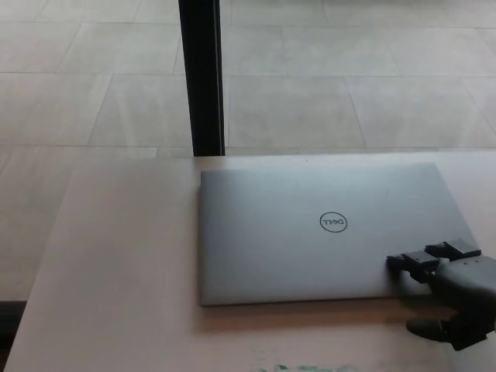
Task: The robot uses its right hand to push down on the lid of a laptop kept in the middle of the desk to close it
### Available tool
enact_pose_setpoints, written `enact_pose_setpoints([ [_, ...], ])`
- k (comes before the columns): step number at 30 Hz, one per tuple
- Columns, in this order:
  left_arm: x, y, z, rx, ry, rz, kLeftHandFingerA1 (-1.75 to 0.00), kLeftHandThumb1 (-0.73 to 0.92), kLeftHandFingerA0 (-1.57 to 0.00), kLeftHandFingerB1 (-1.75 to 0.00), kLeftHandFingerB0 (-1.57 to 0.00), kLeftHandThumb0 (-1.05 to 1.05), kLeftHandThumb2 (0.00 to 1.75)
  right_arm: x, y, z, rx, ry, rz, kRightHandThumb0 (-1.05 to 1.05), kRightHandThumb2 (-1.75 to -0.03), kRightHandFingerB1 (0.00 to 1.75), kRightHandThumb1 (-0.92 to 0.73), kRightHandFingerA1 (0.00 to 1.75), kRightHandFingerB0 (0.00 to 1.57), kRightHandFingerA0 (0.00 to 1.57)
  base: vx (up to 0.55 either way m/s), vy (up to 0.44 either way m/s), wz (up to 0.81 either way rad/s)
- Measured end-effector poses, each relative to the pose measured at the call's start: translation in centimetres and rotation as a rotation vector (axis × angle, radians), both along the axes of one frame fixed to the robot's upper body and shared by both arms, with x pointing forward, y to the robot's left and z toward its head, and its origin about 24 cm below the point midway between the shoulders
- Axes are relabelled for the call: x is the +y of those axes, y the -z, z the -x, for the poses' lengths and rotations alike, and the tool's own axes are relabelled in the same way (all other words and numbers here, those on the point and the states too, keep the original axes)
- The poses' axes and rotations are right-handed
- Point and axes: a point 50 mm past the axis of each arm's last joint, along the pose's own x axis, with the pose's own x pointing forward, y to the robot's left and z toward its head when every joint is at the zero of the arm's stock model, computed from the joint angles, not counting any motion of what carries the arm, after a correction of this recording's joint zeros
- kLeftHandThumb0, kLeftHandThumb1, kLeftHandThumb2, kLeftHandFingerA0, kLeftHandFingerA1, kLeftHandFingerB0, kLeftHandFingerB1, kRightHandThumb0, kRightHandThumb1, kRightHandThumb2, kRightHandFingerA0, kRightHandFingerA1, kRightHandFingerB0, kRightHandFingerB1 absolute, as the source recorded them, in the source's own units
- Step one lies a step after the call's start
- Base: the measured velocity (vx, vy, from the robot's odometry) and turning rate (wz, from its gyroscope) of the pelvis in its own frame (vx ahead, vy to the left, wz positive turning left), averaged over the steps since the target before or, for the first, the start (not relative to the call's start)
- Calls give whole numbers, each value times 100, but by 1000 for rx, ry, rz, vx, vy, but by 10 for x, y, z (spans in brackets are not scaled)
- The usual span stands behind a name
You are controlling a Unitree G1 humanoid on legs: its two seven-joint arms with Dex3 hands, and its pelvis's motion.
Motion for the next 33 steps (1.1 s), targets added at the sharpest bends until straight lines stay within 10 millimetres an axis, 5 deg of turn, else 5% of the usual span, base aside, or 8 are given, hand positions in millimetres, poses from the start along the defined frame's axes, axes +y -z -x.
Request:
enact_pose_setpoints([
  [22,0,0,-1,-3,-1,8,-43,84,-32,-34,-23,-105,73,-54,-26,4,-50,232,-187,-79,-68,32,-91,47,30,40,0,0,0],
  [23,0,0,-1,-3,-1,8,-50,58,-26,-43,-17,-105,115,-57,-28,4,-55,244,-204,-78,-70,32,-92,45,25,33,0,0,0],
  [25,0,0,-1,-4,-1,8,-43,84,-32,-35,-23,-105,74,-66,-35,6,-71,280,-250,-82,-68,32,-91,48,25,28,0,0,0],
  [26,0,0,-1,-3,-1,8,-50,60,-27,-43,-17,-105,117,-68,-36,7,-76,288,-261,-71,-68,33,-92,48,26,32,0,0,0],
  [27,0,0,-1,-3,-1,8,-43,84,-30,-36,-23,-105,73,-73,-41,8,-94,310,-292,-67,-68,34,-92,49,30,40,0,0,0],
  [29,0,0,-1,-4,-1,8,-44,85,-31,-36,-23,-105,74,-80,-47,10,-121,341,-333,-73,-105,51,-69,62,33,46,0,0,0],
  [32,0,0,-1,-3,-1,8,-44,85,-31,-36,-23,-105,74,-96,-56,16,-174,412,-408,-73,-105,51,-69,62,33,46,0,0,0],
  [33,0,0,-1,-3,-1,8,-44,82,-32,-36,-24,-105,72,-100,-58,18,-187,429,-425,-80,-66,47,-86,63,44,60,0,0,0],
])
